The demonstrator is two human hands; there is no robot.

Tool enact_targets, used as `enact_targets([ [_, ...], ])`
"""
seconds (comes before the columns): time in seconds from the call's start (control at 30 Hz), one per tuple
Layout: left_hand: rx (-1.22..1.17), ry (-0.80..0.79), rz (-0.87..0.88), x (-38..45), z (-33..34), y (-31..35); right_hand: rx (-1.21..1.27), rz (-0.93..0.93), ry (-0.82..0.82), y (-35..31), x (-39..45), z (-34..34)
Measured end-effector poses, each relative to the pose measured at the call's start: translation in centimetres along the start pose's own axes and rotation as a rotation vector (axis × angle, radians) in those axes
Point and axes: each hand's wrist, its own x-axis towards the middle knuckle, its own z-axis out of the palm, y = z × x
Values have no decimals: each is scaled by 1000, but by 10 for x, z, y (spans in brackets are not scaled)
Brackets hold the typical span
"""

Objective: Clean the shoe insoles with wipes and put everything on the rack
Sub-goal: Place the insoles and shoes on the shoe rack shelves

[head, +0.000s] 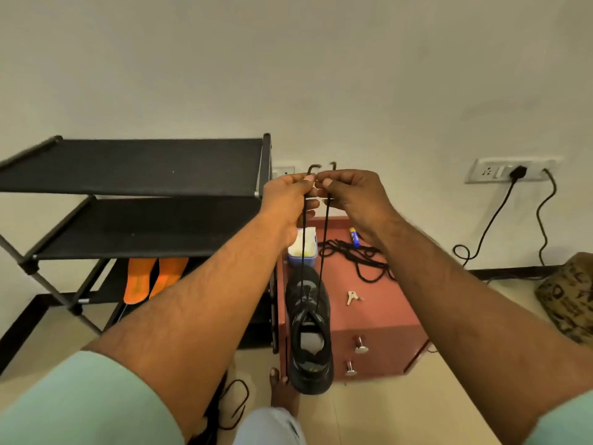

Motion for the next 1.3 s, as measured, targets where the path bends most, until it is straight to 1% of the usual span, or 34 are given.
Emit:
enact_targets([
  [0.2,196,-4,242,-8,10,39,-95,-87,79,-45,13,-1],
  [0.33,425,10,419,-6,10,50,-129,-81,145,-63,18,-1],
  [0.43,543,-11,499,-6,9,47,-89,-61,197,-68,20,1],
  [0.5,527,38,507,-5,8,42,-117,-76,215,-70,21,6],
  [0.57,448,102,470,-6,5,31,-105,-76,254,-73,21,10],
  [0.6,448,107,441,-7,2,23,-67,-64,265,-73,22,12],
  [0.63,517,96,407,-5,-1,13,-13,-52,262,-73,23,12],
  [0.7,724,15,294,-3,-8,-9,78,-33,227,-74,22,13],
  [0.73,735,-49,207,-1,-10,-19,102,-26,211,-76,20,13],
  [0.83,472,-228,-114,3,-13,-34,185,27,134,-80,12,10],
  [0.87,412,-255,-173,8,-15,-37,228,65,89,-78,10,8],
  [1.0,321,-294,-215,37,-27,-43,311,194,-127,-53,-6,-11],
  [1.1,177,-307,-307,56,-39,-51,360,313,-209,-7,-28,-19],
  [1.17,55,-272,-339,63,-40,-55,386,402,-228,34,-49,-18],
  [1.2,41,-251,-339,65,-39,-58,410,444,-227,57,-59,-15],
  [1.23,65,-230,-328,66,-38,-62,439,479,-208,80,-68,-11],
  [1.3,155,-206,-290,65,-38,-73,482,541,-95,122,-81,-2],
])
